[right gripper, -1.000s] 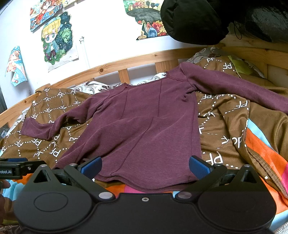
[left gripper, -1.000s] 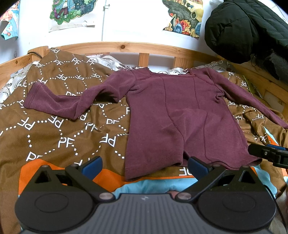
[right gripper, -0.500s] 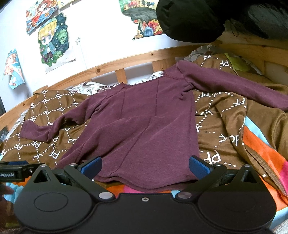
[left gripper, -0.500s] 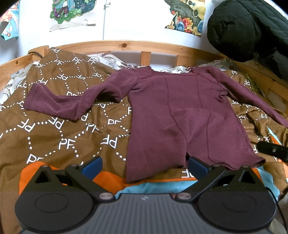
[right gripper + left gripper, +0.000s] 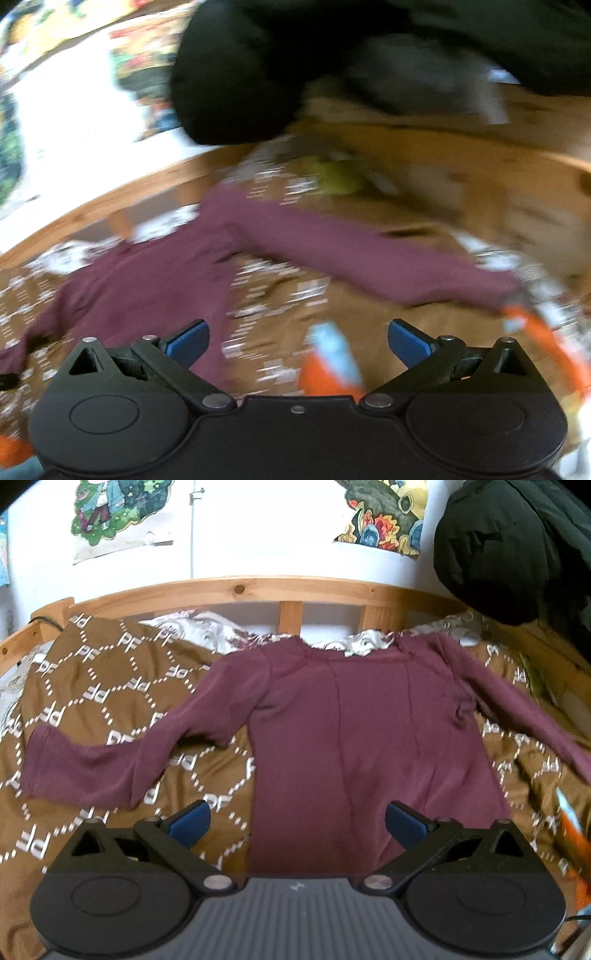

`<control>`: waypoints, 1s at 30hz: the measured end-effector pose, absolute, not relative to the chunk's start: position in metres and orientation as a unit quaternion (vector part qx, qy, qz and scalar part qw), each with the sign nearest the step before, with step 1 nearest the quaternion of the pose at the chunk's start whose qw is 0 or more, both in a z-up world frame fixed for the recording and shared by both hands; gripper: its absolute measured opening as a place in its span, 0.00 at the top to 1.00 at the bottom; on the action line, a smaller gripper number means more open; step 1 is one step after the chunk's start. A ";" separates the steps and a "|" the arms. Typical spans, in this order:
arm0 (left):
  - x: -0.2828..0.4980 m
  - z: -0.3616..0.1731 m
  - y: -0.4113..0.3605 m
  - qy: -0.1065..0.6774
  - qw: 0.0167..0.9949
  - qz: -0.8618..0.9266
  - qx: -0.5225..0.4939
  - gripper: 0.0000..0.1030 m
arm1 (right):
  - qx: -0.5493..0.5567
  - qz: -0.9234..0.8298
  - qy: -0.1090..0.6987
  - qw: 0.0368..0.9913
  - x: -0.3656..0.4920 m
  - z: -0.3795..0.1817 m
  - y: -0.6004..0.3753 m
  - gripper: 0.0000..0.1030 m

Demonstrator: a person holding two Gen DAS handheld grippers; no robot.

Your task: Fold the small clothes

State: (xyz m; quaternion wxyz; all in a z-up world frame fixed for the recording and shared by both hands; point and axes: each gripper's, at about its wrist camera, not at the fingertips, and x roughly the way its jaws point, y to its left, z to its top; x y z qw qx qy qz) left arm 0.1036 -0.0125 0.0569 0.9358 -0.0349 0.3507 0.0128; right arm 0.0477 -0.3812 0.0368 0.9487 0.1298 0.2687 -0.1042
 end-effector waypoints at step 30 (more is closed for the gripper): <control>0.109 0.045 -0.049 0.368 0.926 -0.018 0.085 0.00 | 0.187 -0.276 0.155 0.930 0.093 0.035 -0.454 0.92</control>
